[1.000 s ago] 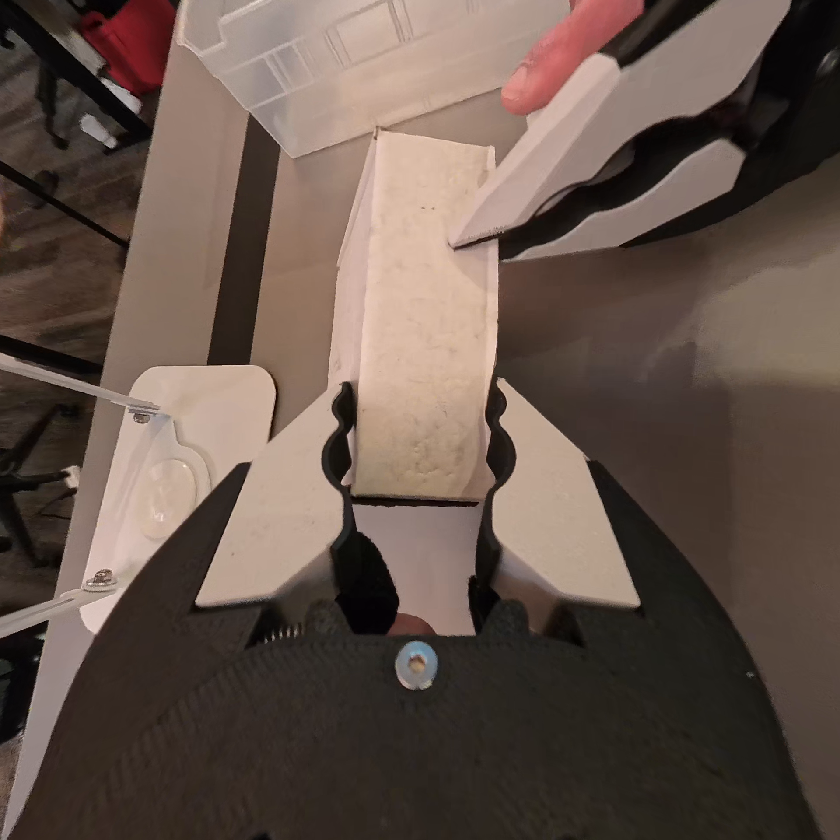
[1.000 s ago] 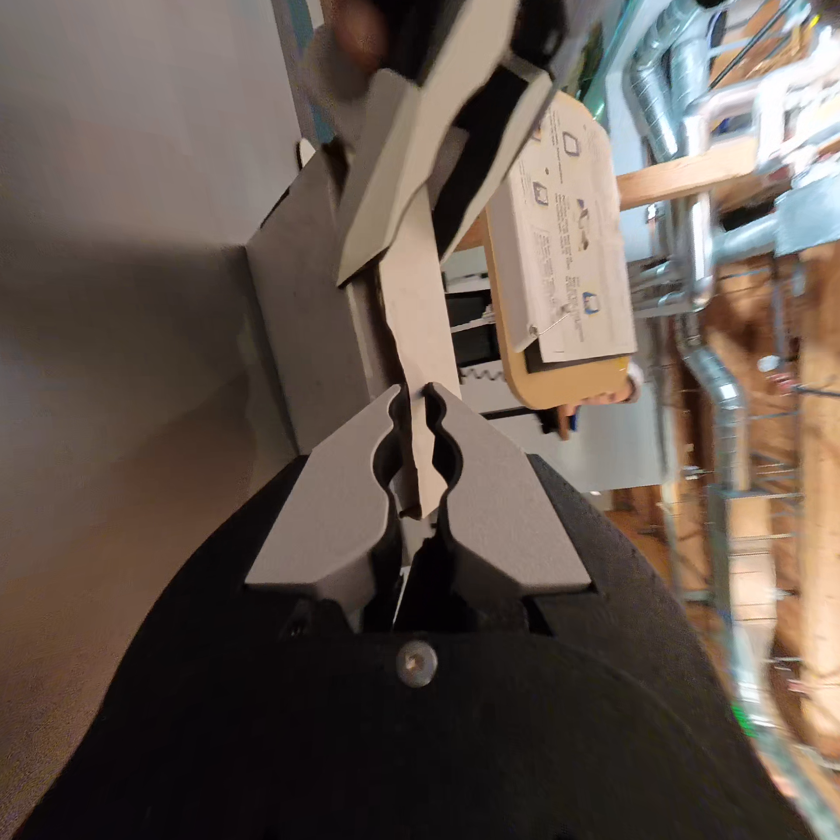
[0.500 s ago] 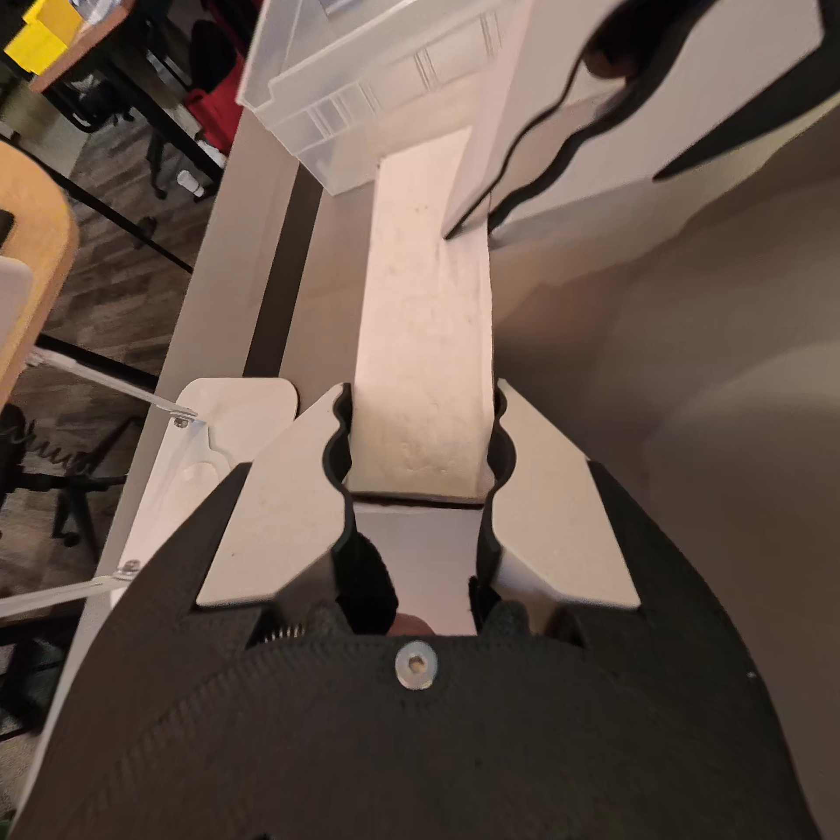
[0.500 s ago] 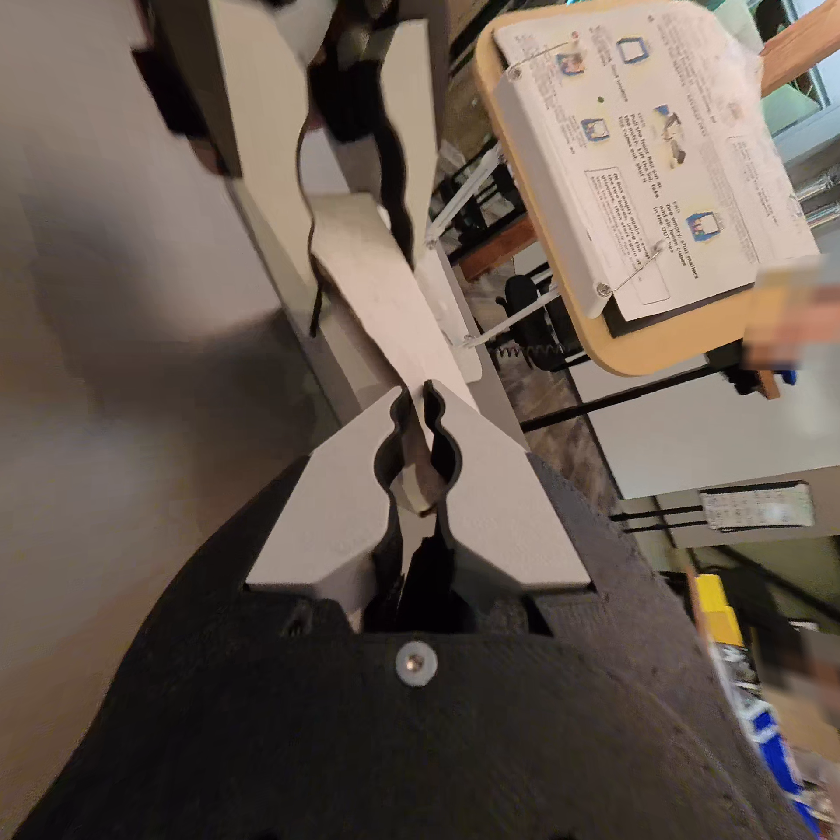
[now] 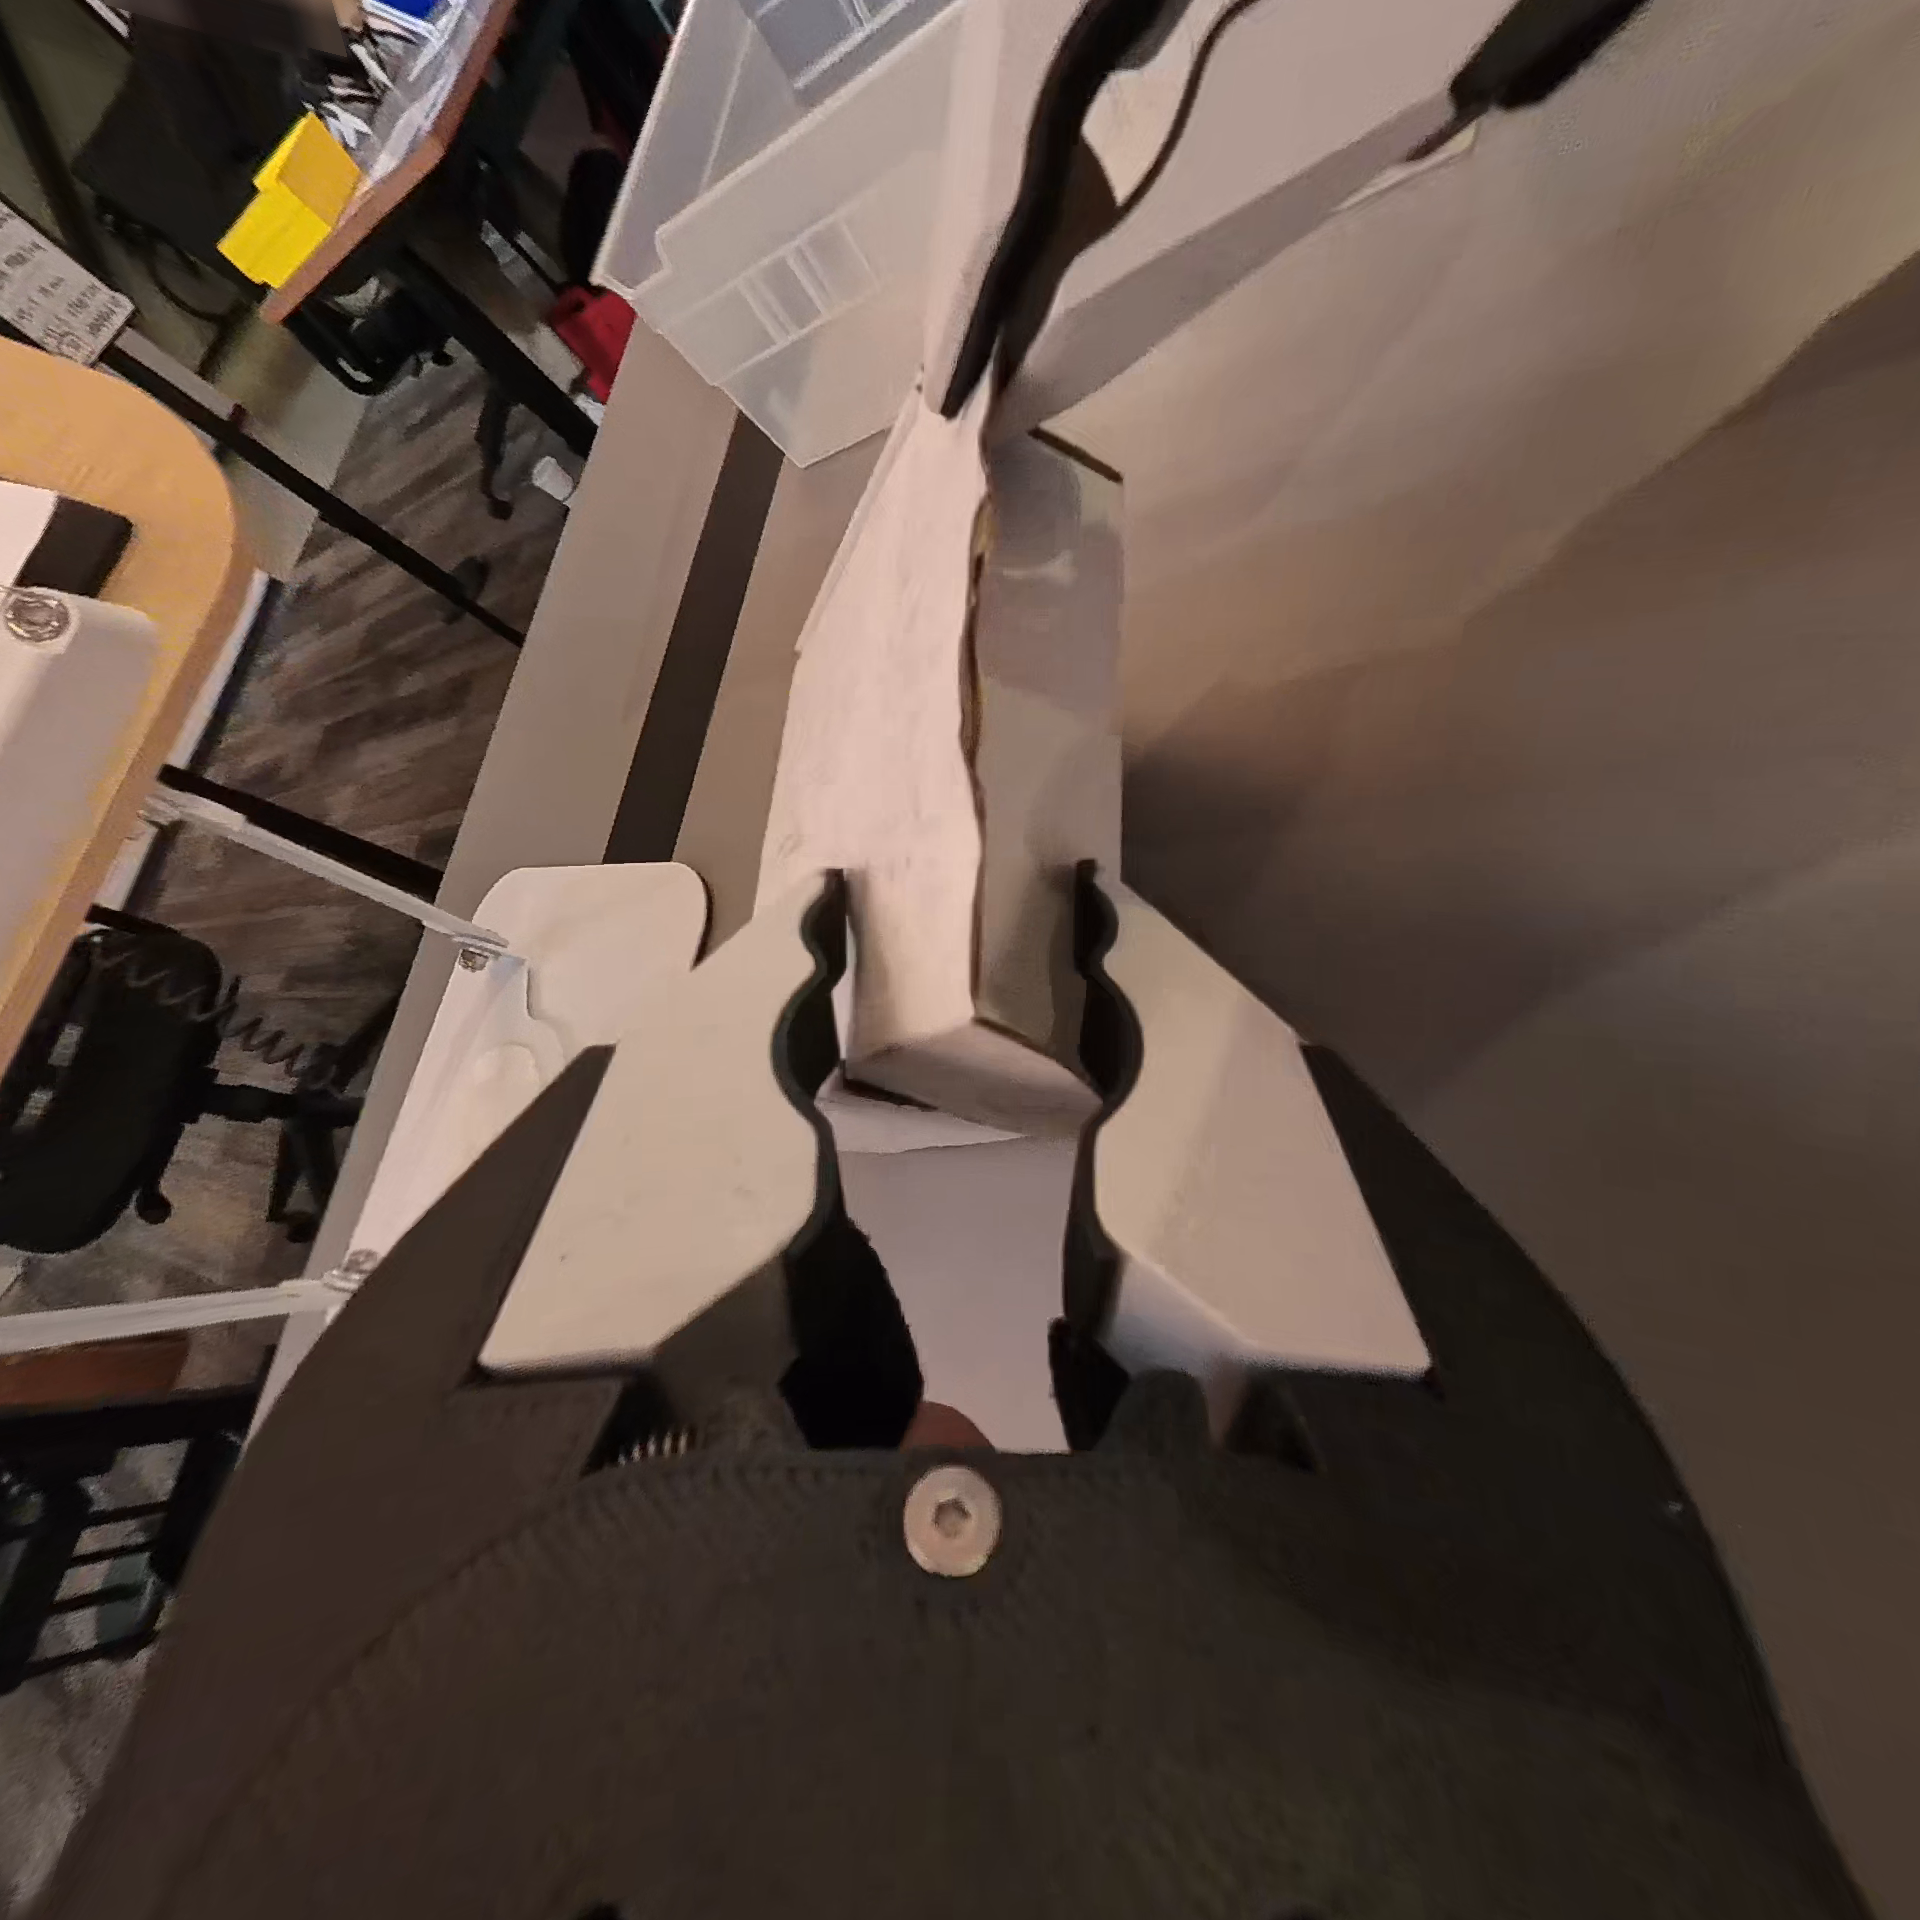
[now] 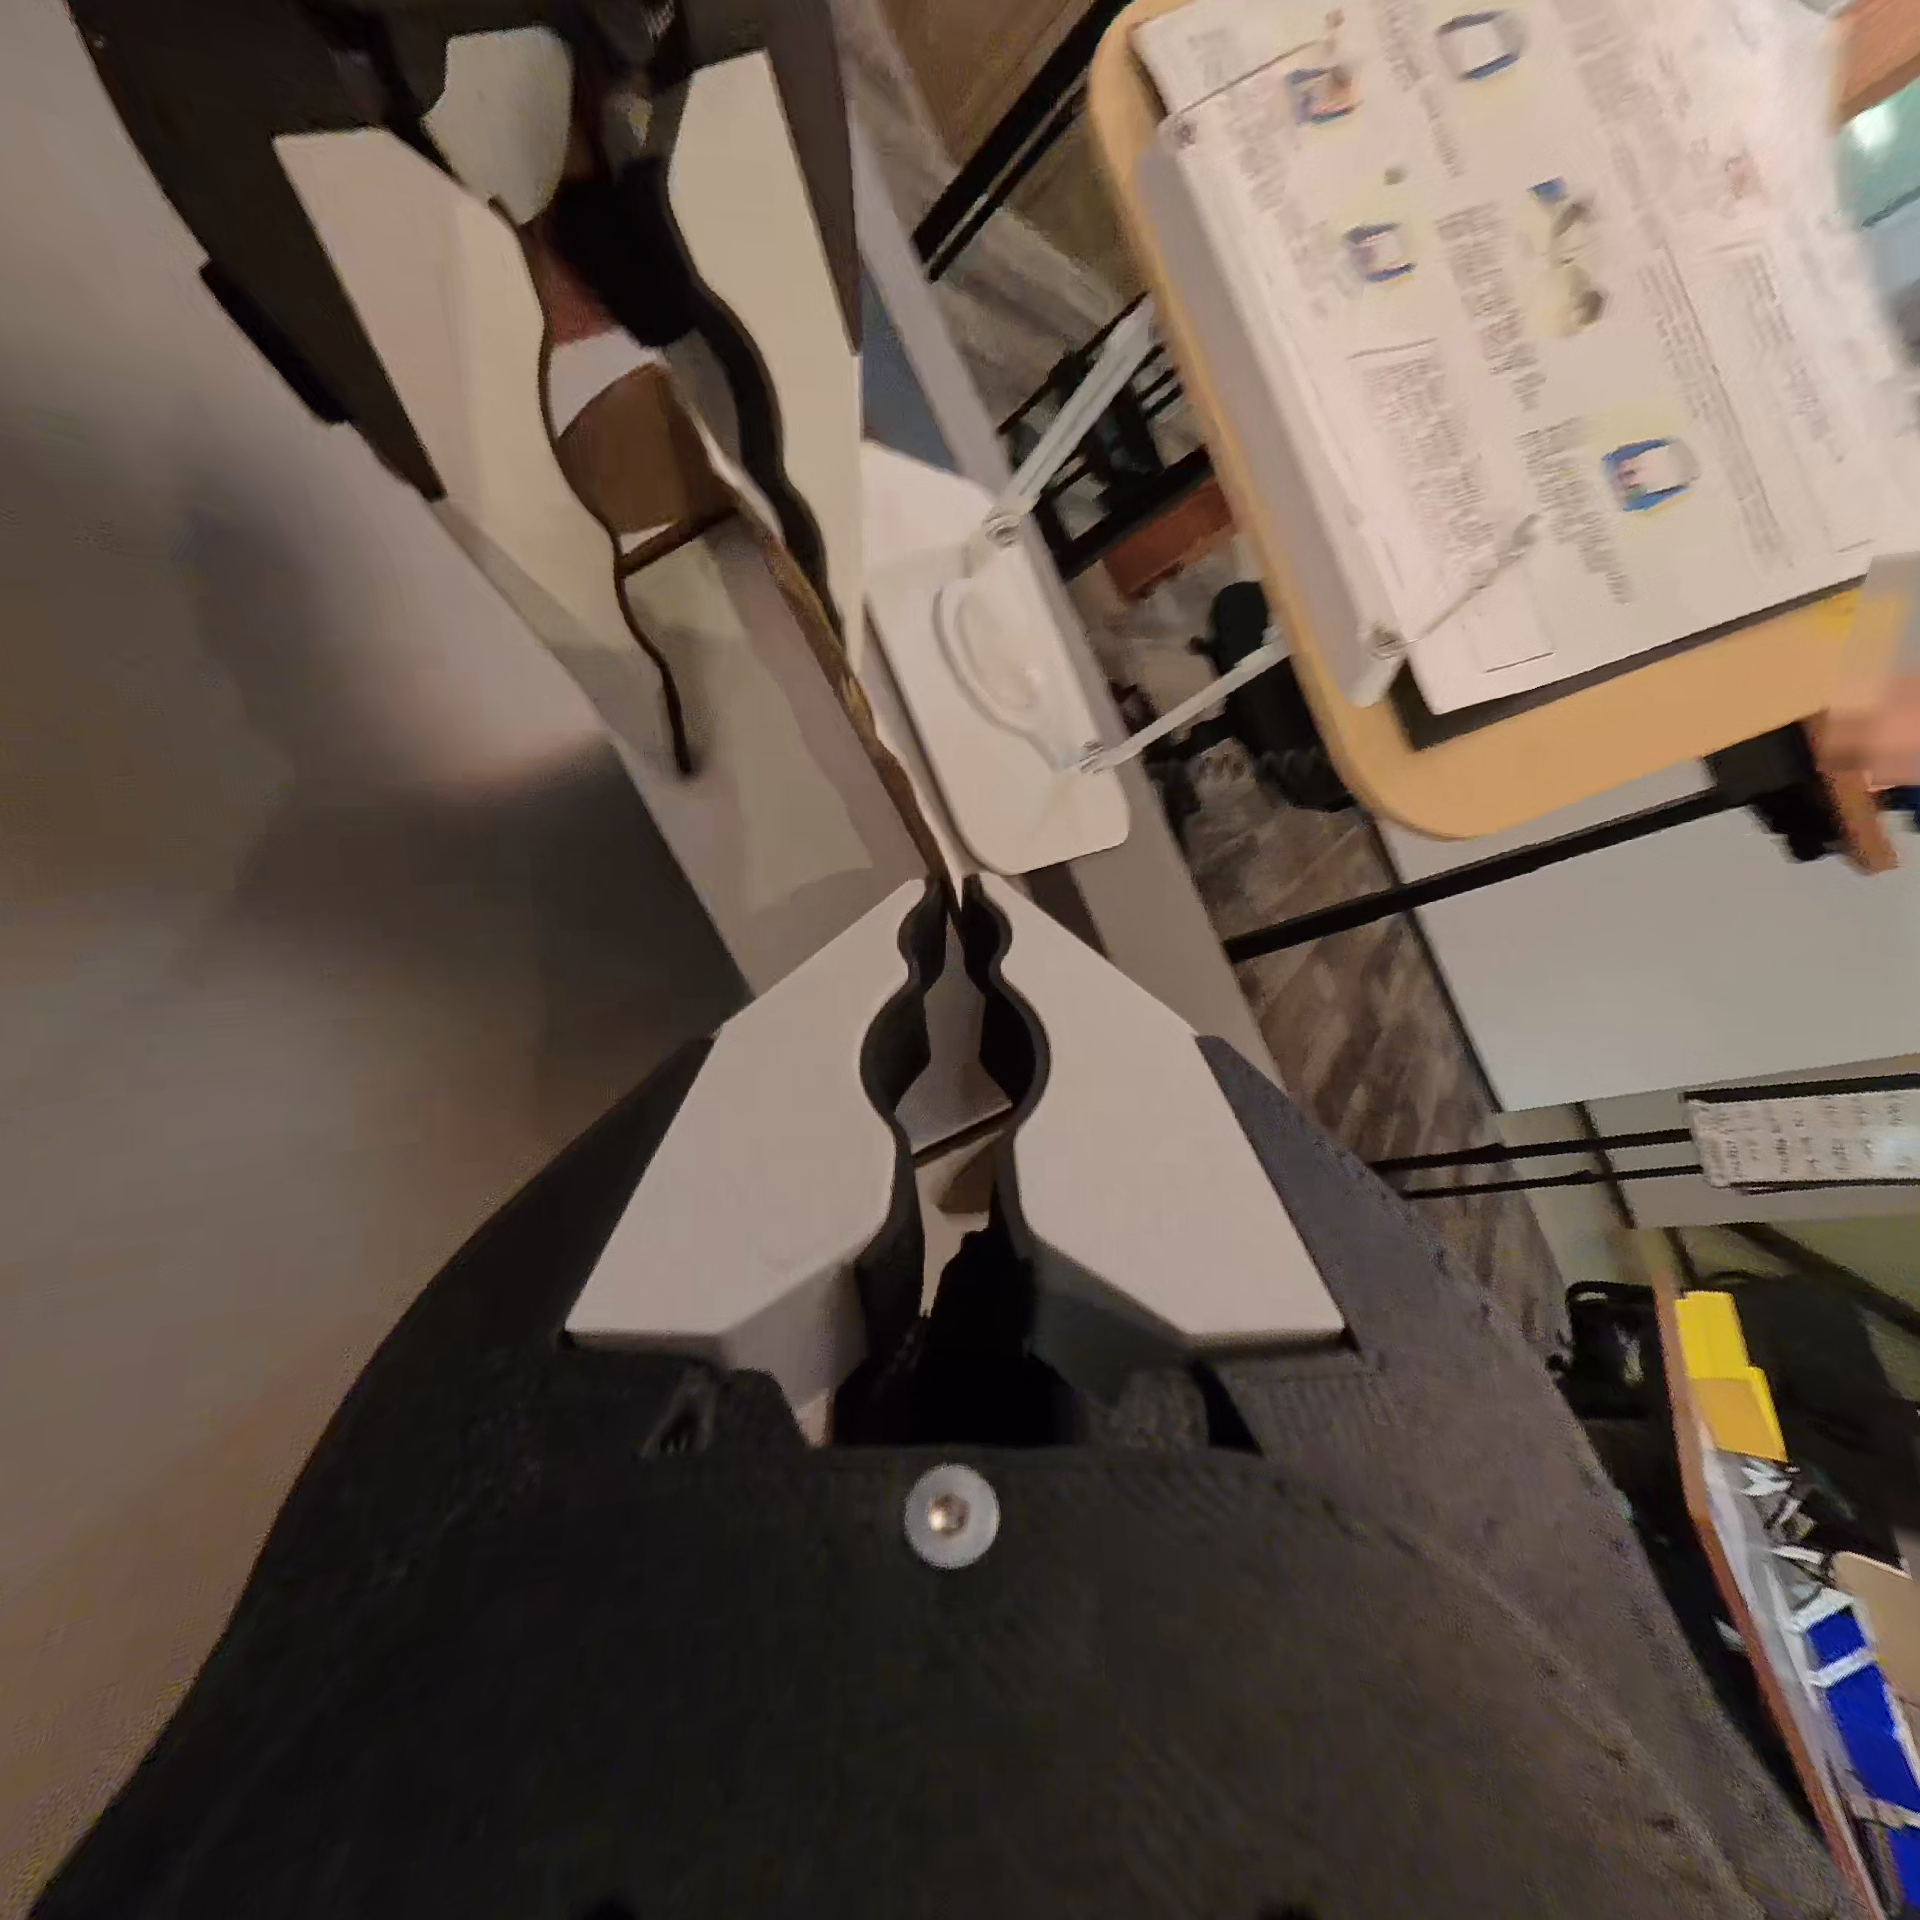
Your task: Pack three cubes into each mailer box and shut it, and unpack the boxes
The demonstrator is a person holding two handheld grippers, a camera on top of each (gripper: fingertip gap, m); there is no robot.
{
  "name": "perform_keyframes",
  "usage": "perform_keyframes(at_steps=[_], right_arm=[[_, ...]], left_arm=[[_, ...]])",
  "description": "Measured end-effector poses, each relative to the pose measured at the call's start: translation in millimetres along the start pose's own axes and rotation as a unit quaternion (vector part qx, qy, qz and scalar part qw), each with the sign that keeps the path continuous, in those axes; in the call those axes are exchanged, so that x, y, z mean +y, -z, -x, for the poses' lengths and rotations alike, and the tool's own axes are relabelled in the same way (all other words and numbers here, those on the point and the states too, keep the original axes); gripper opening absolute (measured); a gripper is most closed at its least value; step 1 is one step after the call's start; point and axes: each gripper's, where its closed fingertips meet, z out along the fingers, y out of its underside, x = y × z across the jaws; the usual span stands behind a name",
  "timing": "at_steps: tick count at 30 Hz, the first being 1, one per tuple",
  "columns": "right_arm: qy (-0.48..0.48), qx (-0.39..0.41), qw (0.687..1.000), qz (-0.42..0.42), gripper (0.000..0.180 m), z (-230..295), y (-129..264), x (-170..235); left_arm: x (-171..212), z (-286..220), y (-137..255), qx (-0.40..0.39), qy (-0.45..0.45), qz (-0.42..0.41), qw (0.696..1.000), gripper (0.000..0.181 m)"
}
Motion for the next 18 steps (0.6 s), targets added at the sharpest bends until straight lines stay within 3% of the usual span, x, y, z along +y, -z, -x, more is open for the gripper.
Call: perform_keyframes(at_steps=[6,8,15,18], right_arm=[[0.016,-0.065,0.997,0.027,0.0,20.0,5.1,0.2],[0.031,-0.074,0.996,0.039,0.0,25.1,6.6,5.3],[0.016,-0.122,0.992,0.015,0.0,44.3,14.8,1.4],[0.002,-0.133,0.991,0.005,0.0,43.4,18.0,-3.7]], left_arm=[[3.3,-4.9,3.1,-0.021,0.009,-0.019,1.0,0.036],[4.4,3.5,9.4,-0.048,0.041,-0.04,0.997,0.047],[17.2,-1.1,17.7,-0.061,0.094,-0.062,0.992,0.03],[20.8,-9.1,15.2,-0.054,0.09,-0.061,0.993,0.034]])
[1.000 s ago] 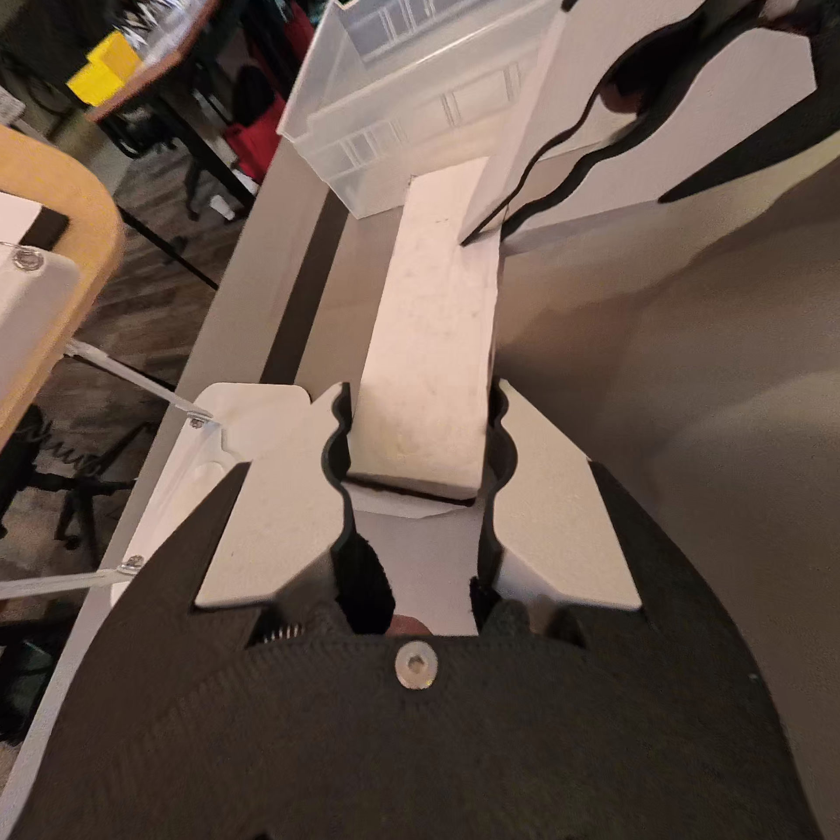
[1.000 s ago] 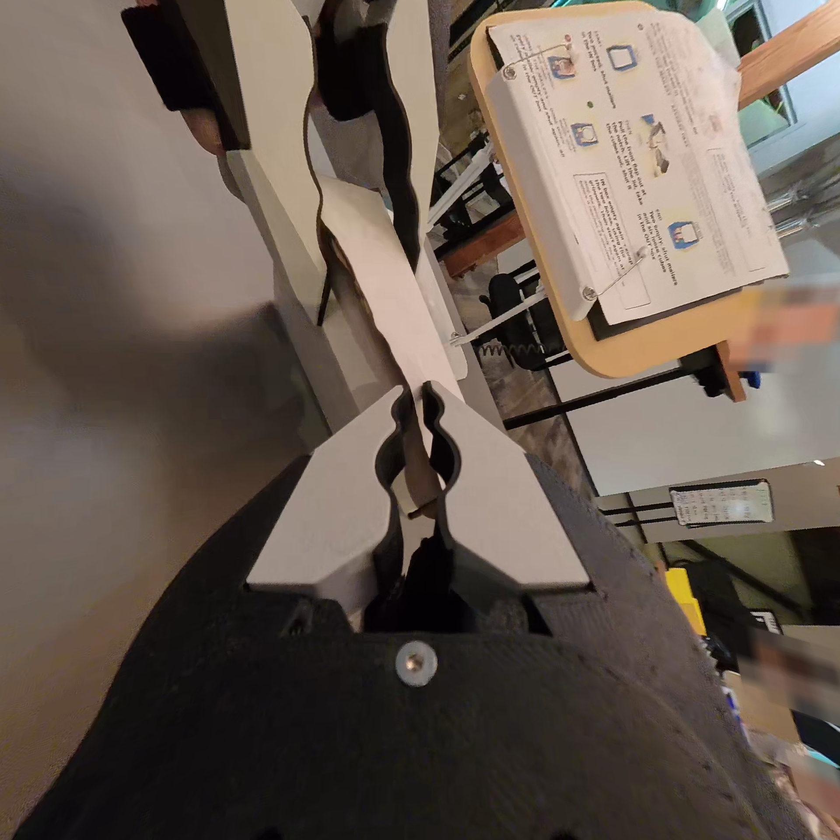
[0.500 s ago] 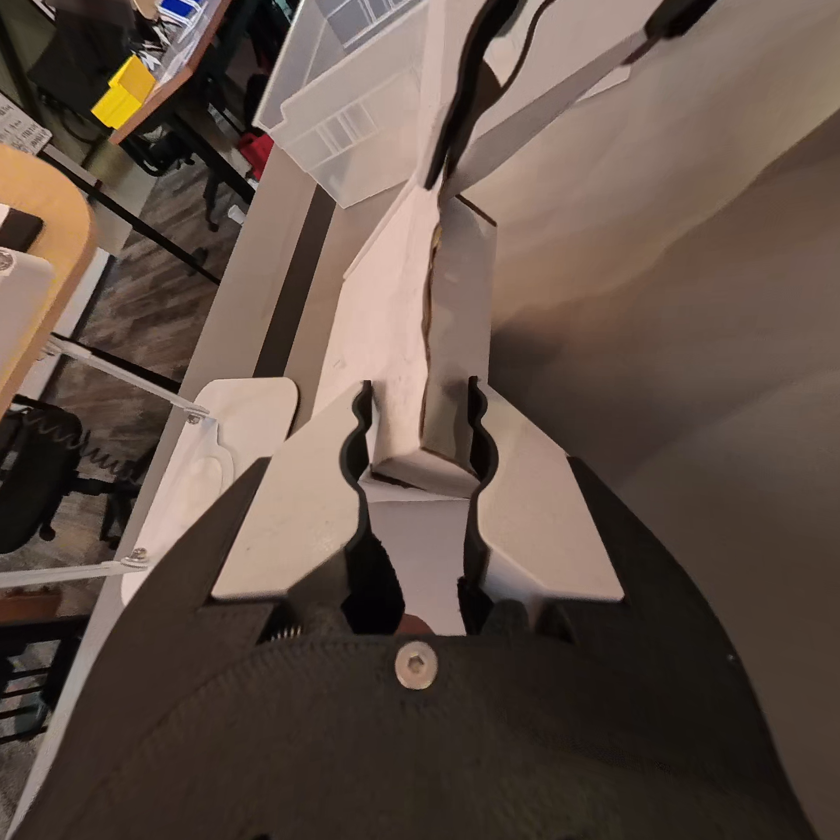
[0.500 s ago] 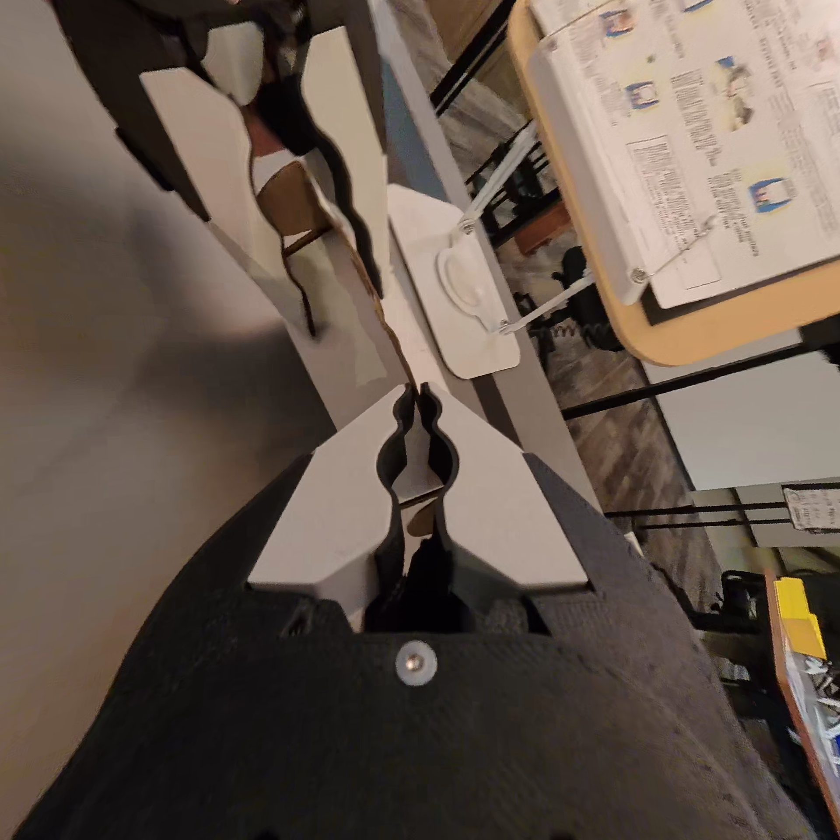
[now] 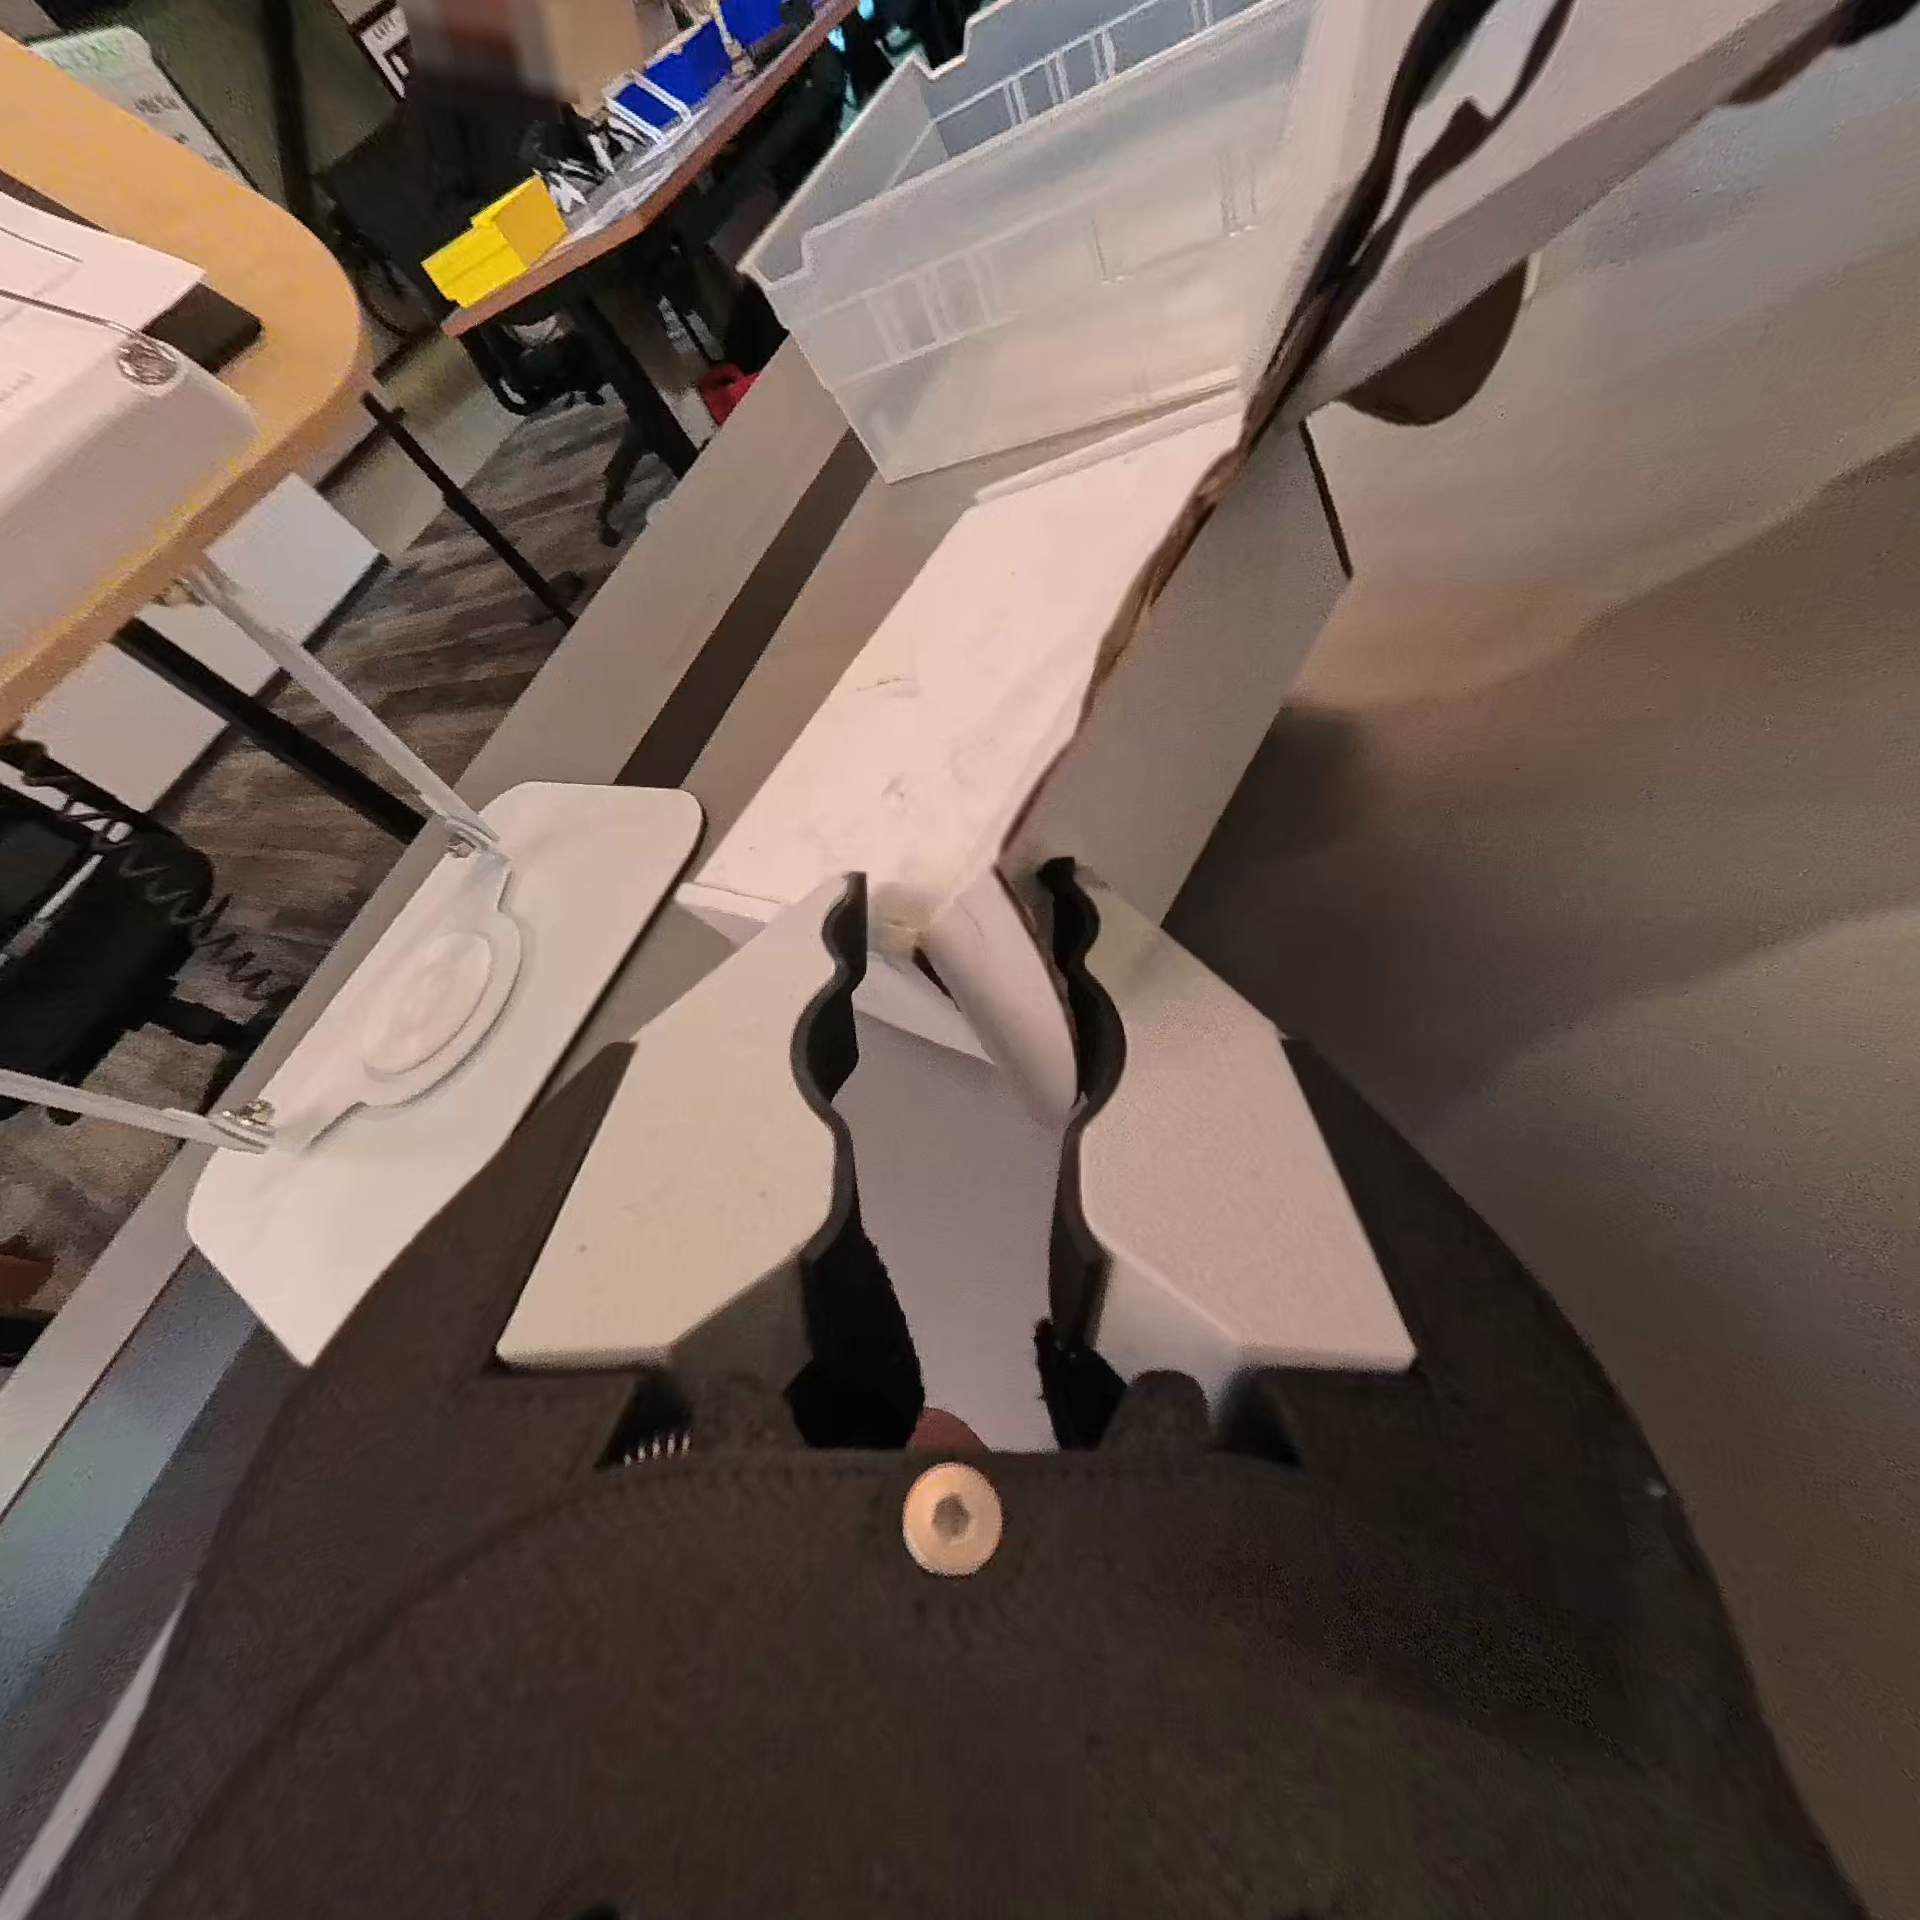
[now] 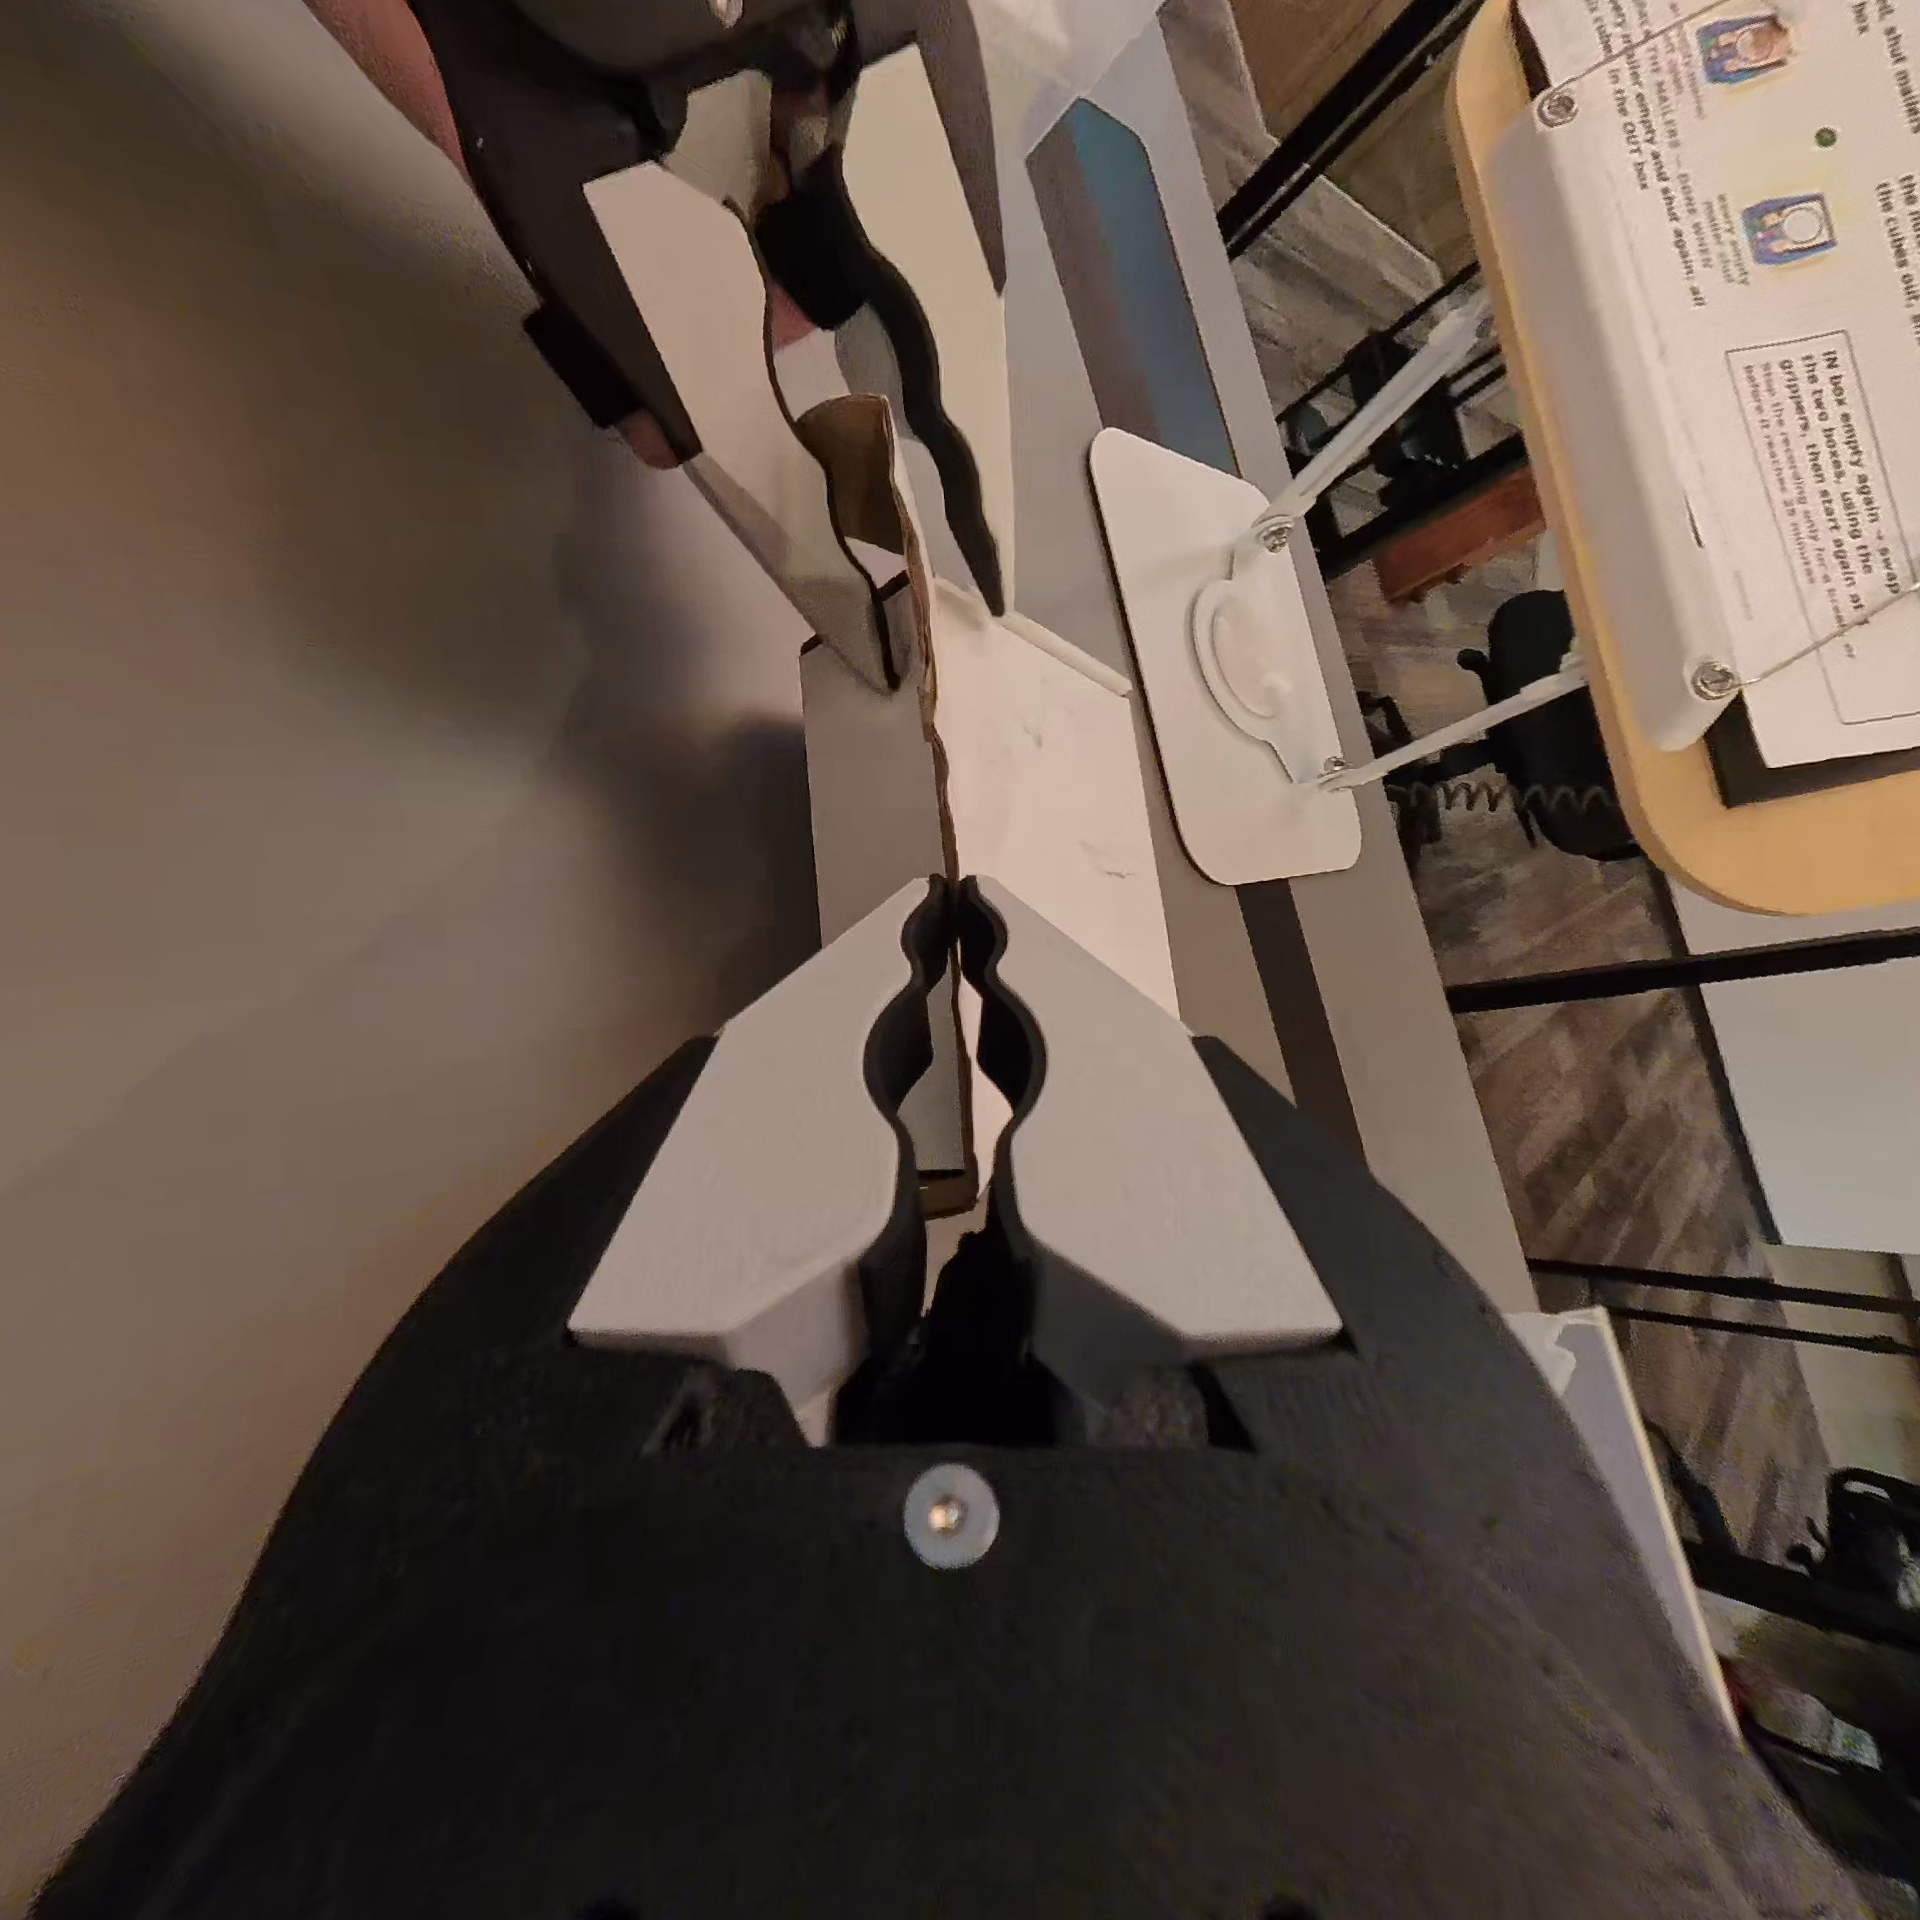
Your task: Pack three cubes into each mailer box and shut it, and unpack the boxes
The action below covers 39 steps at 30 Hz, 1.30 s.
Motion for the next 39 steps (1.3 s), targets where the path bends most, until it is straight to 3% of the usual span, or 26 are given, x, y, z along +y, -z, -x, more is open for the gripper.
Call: perform_keyframes(at_steps=[16,19,23,30,34,39], right_arm=[[-0.113,-0.055,0.99,-0.063,0.0,-10.1,12.7,-8.9],[-0.148,-0.062,0.983,-0.088,0.0,-22.7,21.4,-13.1],[-0.117,-0.067,0.99,-0.049,0.0,-21.7,16.0,-12.1],[-0.179,-0.055,0.981,-0.059,0.0,-70.6,25.0,-24.7],[-0.205,-0.009,0.978,-0.029,0.0,-115.1,8.6,-17.8],[-0.143,0.061,0.985,0.068,0.0,-158.3,-28.9,11.6]], left_arm=[[-3.5,-7.9,15.2,-0.057,-0.058,-0.04,0.996,0.038],[8.5,-12.5,15.5,-0.058,-0.08,-0.017,0.995,0.025],[13.4,-19.9,9.2,-0.056,-0.122,0.014,0.991,0.018],[14.1,-22.8,7.7,-0.04,-0.127,0.032,0.991,0.013],[14.4,-21.1,3.1,-0.028,-0.126,0.049,0.99,0.008],[15.5,-19.5,1.4,-0.018,-0.124,0.05,0.991,0.008]])
